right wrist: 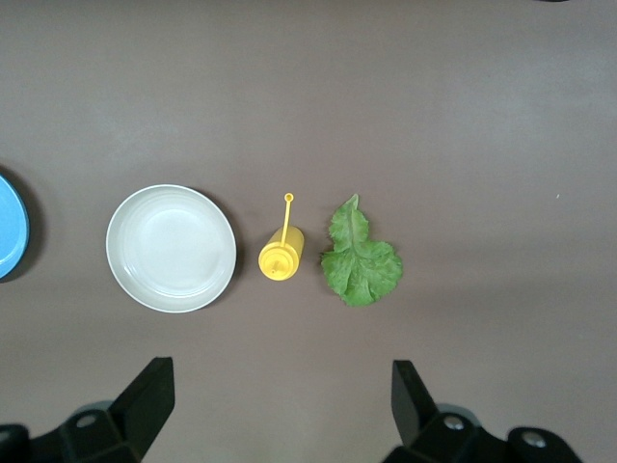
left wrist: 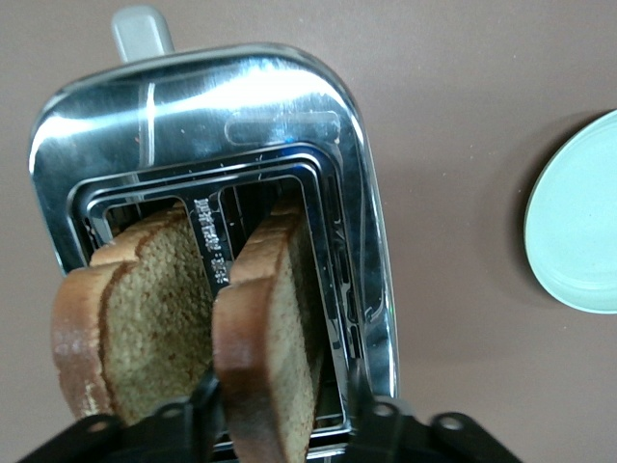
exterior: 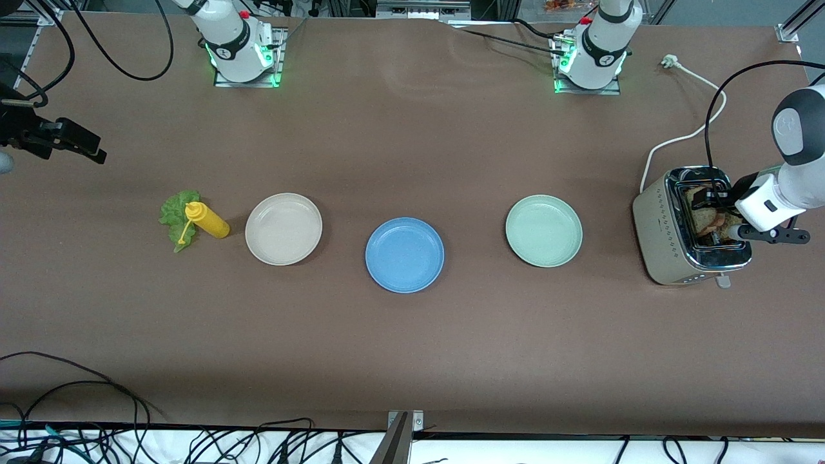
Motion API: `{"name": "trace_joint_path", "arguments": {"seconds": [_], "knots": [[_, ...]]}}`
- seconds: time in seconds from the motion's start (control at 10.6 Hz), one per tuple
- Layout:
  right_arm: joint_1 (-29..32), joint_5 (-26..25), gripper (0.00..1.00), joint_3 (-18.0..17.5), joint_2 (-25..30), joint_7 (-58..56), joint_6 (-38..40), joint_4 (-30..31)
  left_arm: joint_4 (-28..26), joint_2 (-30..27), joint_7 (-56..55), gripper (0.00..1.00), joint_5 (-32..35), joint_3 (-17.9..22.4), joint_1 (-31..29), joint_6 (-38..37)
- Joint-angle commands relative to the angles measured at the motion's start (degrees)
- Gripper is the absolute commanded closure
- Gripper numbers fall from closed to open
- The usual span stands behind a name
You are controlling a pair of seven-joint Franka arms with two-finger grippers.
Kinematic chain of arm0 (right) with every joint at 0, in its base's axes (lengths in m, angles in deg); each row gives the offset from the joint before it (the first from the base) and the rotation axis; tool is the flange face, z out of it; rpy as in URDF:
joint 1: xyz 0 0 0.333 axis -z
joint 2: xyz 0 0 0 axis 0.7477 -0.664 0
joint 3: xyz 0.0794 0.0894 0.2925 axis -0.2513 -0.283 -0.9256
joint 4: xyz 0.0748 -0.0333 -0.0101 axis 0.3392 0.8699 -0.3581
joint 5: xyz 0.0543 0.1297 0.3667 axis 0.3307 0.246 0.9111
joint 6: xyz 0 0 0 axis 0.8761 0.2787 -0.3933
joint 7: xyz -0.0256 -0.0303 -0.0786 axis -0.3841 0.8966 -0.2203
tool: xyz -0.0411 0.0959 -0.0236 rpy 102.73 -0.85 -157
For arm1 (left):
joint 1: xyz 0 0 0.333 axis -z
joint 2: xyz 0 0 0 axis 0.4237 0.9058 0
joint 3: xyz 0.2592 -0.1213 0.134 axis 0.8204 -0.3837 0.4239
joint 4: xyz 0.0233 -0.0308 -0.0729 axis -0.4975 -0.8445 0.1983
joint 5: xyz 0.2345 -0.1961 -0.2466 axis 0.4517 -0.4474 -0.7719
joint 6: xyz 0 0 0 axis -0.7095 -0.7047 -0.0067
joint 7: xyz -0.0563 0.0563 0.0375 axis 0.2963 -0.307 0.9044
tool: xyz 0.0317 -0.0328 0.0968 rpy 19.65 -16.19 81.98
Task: Make sandwich in blue plate with both arms
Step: 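Lower the left gripper onto a bread slice in the toaster and grasp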
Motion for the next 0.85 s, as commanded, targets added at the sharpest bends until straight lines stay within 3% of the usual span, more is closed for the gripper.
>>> {"name": "trace_joint_path", "arguments": {"seconds": [0.0, 0.75], "knots": [[0.2, 0.5, 0.00, -0.1, -0.1, -0.2, 0.2, -0.9, 0.2, -1.4, 1.2, 1.00, 1.3, 0.2, -0.1, -1.6], [0.3, 0.5, 0.00, -0.1, -0.2, -0.2, 0.2, -0.9, 7.0, -6.5, 4.3, 1.00, 1.2, 1.3, 0.0, -3.7]]}}
